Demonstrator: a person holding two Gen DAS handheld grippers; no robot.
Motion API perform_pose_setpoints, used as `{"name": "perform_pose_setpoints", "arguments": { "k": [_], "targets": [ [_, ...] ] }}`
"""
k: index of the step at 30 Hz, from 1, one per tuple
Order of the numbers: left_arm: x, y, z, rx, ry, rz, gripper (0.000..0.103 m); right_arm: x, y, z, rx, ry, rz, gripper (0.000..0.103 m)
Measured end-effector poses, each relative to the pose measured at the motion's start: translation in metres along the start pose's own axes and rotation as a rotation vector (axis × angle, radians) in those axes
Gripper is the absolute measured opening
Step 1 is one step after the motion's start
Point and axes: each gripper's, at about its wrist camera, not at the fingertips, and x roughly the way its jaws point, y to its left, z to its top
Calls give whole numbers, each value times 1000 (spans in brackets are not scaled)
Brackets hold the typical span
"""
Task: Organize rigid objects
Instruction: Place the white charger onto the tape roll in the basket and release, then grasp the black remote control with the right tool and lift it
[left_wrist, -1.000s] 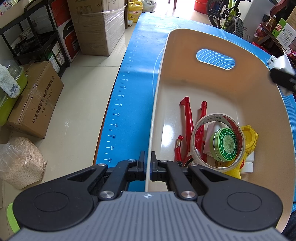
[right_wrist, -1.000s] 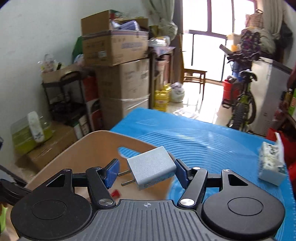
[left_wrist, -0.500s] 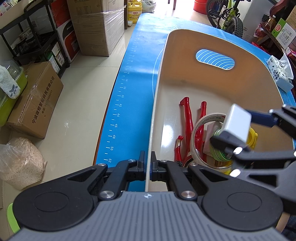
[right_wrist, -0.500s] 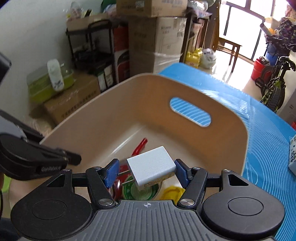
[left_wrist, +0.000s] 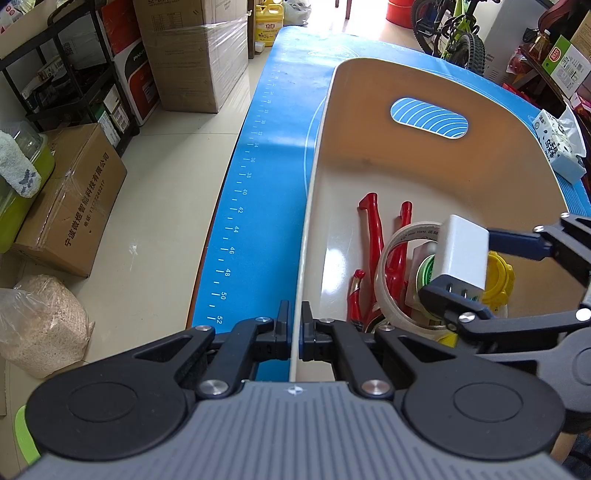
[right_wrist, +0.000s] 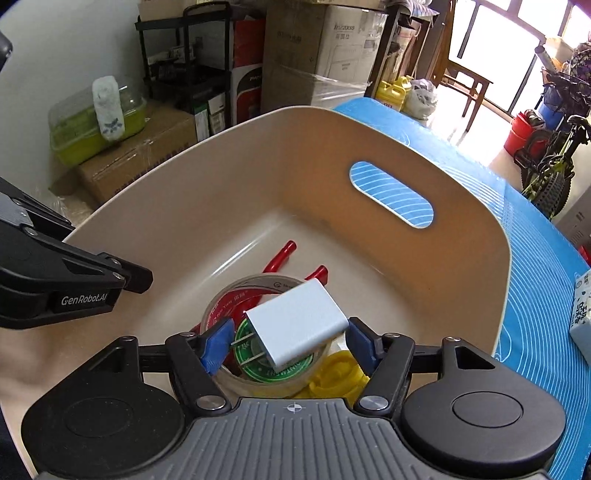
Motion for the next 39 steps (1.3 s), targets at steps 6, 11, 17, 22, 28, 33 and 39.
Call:
{"name": "perform_pose_setpoints", "arguments": {
  "k": [6,11,17,22,28,33,39],
  "targets": [
    [0,0,0,-1,0,0,5,-20,-24,-5,73,-55,23,76],
    [0,0,0,-1,0,0,5,-51,-48,-7,145,-142,34,76],
    [0,0,0,-1,0,0,5,-83,-84,-25,238,-221,-25,77],
    [-1,1,0,-2,0,-1,5,-93,-112,-54,286,-198,-115,77],
    [0,1,0,-4,0,-2,5,-79,-145,-101,386,-144,-179,76],
    [0,1,0,-5,1,-2,5,-59,-155,-137,440,-62,-199,76],
    [0,1,0,-4,0,-1,5,-52,-147,-169,438,-3,-200,76]
  ]
}}
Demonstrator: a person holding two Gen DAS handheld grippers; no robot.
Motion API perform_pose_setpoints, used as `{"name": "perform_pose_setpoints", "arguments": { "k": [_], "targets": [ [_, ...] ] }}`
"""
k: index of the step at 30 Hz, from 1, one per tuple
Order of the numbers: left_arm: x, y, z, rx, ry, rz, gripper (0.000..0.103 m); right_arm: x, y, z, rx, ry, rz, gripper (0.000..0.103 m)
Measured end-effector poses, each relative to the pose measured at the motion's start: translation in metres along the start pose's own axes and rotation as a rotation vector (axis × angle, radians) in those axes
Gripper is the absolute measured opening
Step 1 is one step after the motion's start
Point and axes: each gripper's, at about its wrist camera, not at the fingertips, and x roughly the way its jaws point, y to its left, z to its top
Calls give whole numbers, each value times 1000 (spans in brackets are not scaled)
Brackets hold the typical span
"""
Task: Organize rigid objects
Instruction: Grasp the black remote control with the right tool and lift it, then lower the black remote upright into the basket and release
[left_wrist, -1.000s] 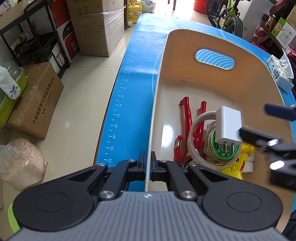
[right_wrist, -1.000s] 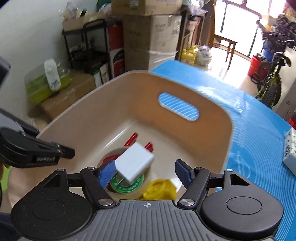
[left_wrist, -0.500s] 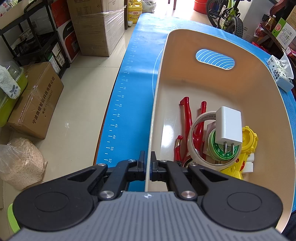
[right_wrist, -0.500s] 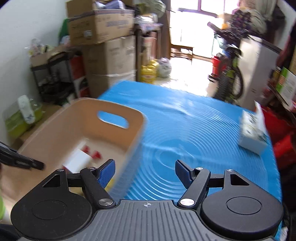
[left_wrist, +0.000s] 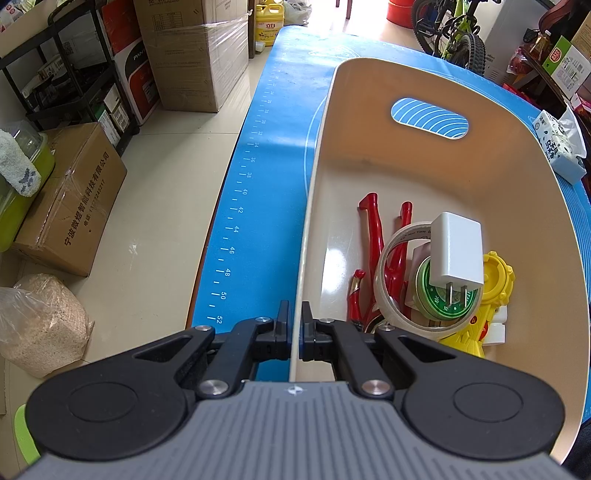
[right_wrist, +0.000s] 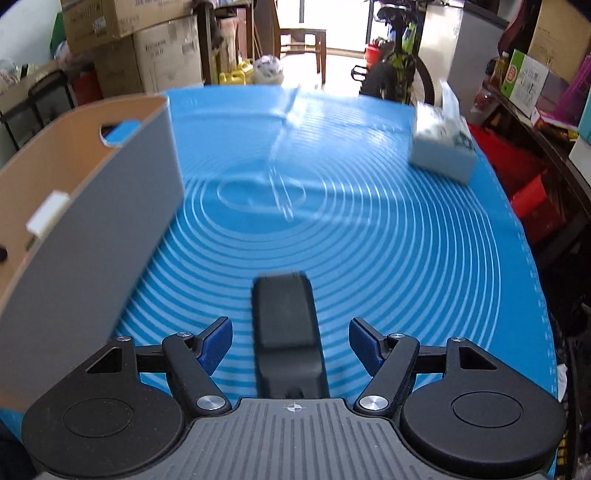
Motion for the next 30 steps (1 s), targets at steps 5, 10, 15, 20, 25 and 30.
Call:
{"name": "perform_pose_setpoints", "arguments": {
  "k": [5,10,15,20,25,30],
  "targets": [
    [0,0,0,2,0,2,5,11,-4,-19,24,41,-2,70],
    [0,0,0,3,1,4,5,16,-5,-21,28,23,13,68],
    [1,-1,0,3,1,5,5,16,1,-23,-2,-7,10,57],
    [1,-2,0,3,0,4,5,14,1,-27,23,-30,8,54],
    [1,-1,0,3,0,4,5,8,5,-29,37,-59,-23,54],
    [1,-2,0,3,1,6,5,-14,6,-19,50,-130,-16,54]
  ]
}}
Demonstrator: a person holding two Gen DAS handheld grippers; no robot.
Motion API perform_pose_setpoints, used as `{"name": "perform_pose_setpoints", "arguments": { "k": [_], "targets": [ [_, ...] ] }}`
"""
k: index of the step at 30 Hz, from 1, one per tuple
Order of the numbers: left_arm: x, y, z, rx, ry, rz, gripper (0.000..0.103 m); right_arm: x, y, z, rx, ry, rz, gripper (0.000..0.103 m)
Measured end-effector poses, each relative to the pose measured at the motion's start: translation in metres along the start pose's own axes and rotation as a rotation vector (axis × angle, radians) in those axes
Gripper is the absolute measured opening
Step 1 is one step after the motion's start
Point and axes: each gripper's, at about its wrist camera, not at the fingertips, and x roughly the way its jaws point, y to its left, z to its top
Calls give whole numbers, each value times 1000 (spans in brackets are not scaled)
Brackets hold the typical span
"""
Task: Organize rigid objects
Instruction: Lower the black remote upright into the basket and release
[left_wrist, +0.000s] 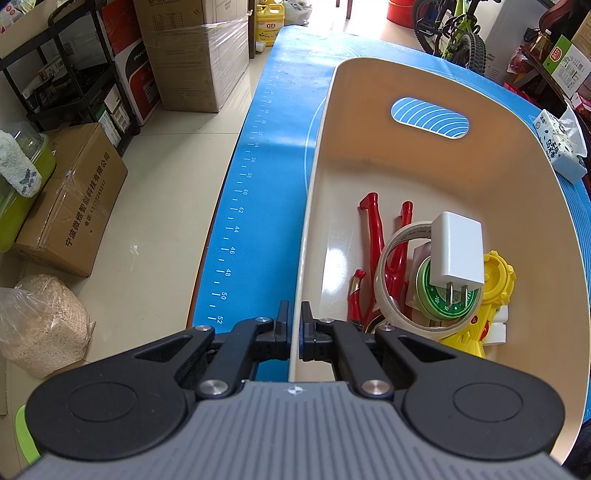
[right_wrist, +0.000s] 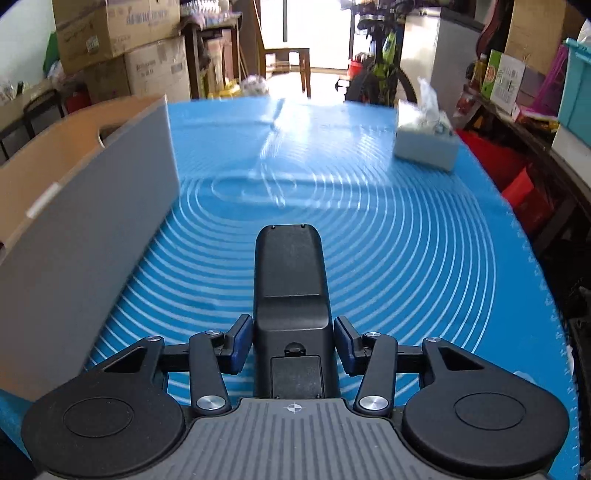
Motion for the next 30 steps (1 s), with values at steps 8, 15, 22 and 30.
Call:
{"name": "perform_pose_setpoints", "arguments": {
  "k": [8,15,22,30],
  "targets": [
    [0,1,0,0,0,0,5,-35,18,40,1,-121,76,54],
    [0,1,0,0,0,0,5,-46,60,85,-79,-194,150,54],
    [0,0,0,2,-1,2,5,-39,110,112,-148,-193,207,54],
    [0,-1,-1,5,-2,4,5,-16,157,119,-200,-110,226,54]
  ]
}}
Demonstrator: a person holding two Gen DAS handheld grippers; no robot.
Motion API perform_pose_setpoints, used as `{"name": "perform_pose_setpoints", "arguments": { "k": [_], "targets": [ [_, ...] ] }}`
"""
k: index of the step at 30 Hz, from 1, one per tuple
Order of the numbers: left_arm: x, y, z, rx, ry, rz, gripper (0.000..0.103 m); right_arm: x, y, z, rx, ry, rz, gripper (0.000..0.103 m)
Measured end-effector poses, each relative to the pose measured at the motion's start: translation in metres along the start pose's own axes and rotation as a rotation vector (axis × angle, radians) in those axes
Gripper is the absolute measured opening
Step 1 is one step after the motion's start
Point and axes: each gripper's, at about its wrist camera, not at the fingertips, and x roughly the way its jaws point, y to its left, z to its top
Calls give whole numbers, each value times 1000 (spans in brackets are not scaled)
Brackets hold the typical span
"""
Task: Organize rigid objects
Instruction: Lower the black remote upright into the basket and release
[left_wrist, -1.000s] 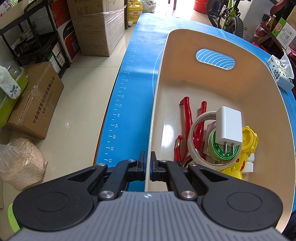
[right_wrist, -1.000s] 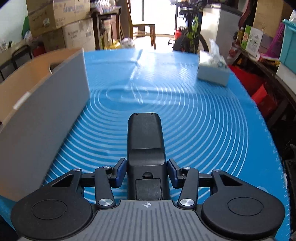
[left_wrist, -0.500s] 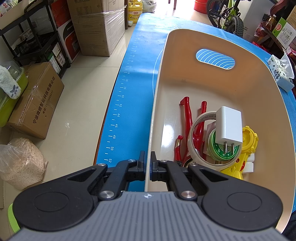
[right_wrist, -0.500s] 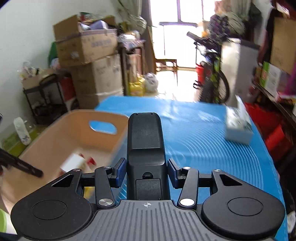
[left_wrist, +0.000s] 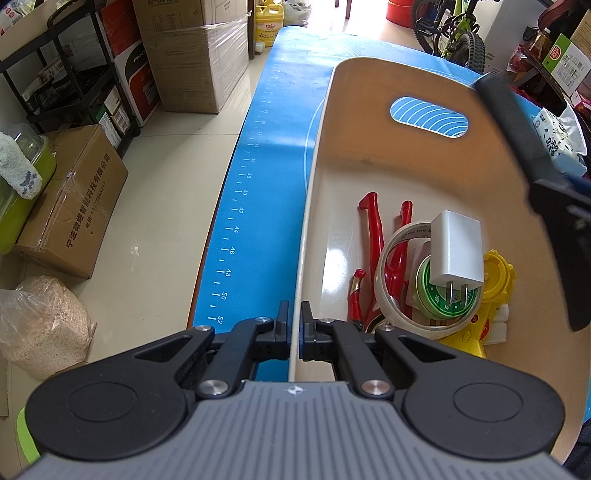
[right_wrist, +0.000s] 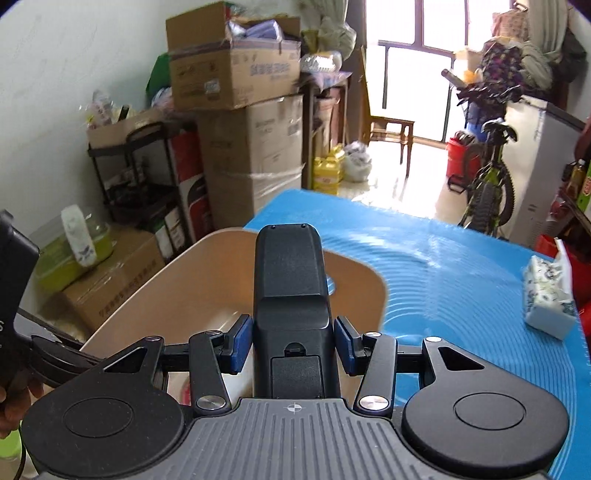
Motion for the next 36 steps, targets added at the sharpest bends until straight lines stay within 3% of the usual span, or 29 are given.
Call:
{"name": "perform_pose_setpoints", "arguments": {
  "k": [10,18,29,32,34,36],
  "targets": [
    [0,-1,0,2,0,2,5,40,26,-17,-47,149,-7,54],
    [-2,-2,0,8,-5,10,5,40,27,-16,-61,166,-11,55],
    [-21,-8,1,16,-63,45,8,18,13,-15,0,122,9,72],
    [-37,-13,2,15,-109,58,23,1,7,-11,20,98,8,78],
    [-49,-18,1,18,-150,64,46,-14,3,-10,18,70,-4,83],
    [-62,-25,0,30,-187,70,52,-29,-2,-10,14,47,-17,91]
  ]
}}
